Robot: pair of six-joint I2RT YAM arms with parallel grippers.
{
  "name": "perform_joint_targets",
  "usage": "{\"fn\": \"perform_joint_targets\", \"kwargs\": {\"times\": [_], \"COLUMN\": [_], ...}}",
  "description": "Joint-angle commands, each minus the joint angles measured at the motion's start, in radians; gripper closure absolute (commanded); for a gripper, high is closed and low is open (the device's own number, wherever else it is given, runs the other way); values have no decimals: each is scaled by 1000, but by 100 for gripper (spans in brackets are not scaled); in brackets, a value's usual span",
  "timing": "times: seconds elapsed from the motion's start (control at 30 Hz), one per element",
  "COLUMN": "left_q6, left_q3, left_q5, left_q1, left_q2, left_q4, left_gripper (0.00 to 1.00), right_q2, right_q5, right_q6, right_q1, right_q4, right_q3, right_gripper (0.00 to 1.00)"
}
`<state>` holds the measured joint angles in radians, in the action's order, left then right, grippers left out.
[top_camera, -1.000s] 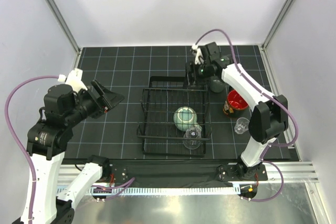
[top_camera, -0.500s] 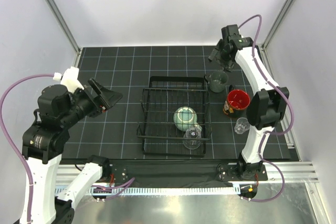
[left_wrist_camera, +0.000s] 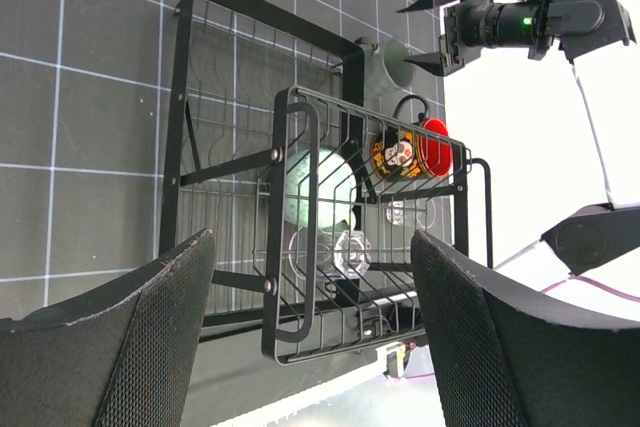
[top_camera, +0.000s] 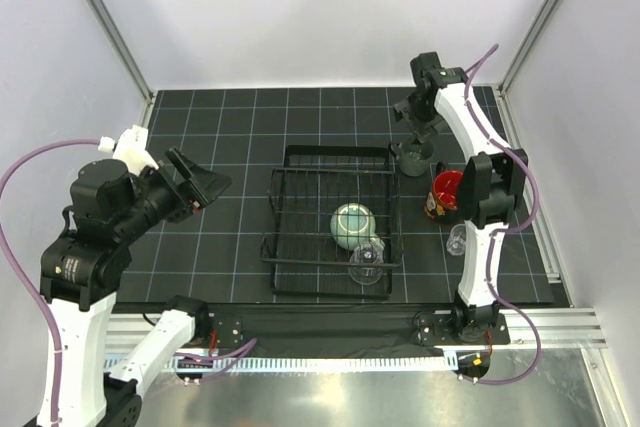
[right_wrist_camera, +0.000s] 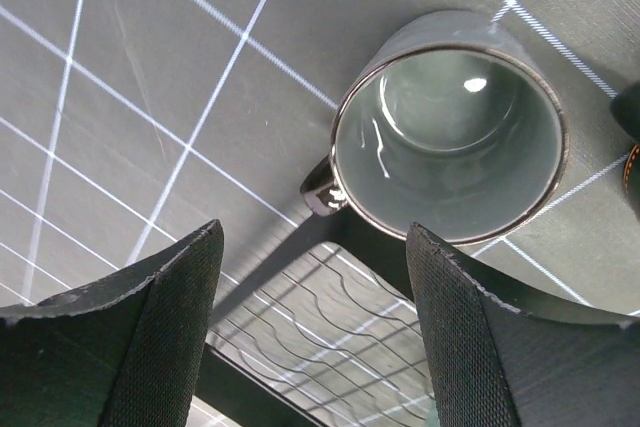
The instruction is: Load the cups into the dish rack
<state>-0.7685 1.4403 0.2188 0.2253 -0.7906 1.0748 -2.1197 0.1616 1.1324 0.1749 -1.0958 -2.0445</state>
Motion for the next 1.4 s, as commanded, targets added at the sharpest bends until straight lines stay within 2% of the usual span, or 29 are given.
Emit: {"fn": "perform_joint_targets", "kwargs": {"times": [0.0,0.23,0.7,0.8,0.93,1.0,1.03,1.17,1.2,1.33,1.37], "left_q6": [31,31,25,23,21,20,20,17,17,9,5], "left_q3": [32,38,49,57,69,81,83,114,135,233,248], "left_q5": [-25,-38,-44,-53,-56,-56,-58,-55,-53,-26,-18], "left_q1": [2,2,2,2,2,2,2,2,2,2,2], "left_q2": [2,-4,2,11,13,13,14,7,-5,-48,-53], "left_q4": [14,16,36,48,66,79,82,94,102,131,131], "left_gripper": [23,23,23,23,23,23,23,23,23,23,23], "right_q2": [14,6,-101,-106,-89,-82,-69,-4,19,125,171], "right_q5": [55,36,-25,-30,-42,-39,-36,-31,-39,-140,-207], "right_q6": [110,174,234,239,234,227,204,109,74,-88,-142], "right_q1": [-25,-67,-101,-103,-106,-106,-106,-106,-106,-109,-109], "right_q4": [-26,-9,-2,-10,19,22,36,105,175,368,402], "right_q3": [-22,55,63,79,124,126,122,104,109,124,122], "right_gripper": [26,33,51,59,85,92,96,96,96,96,96]}}
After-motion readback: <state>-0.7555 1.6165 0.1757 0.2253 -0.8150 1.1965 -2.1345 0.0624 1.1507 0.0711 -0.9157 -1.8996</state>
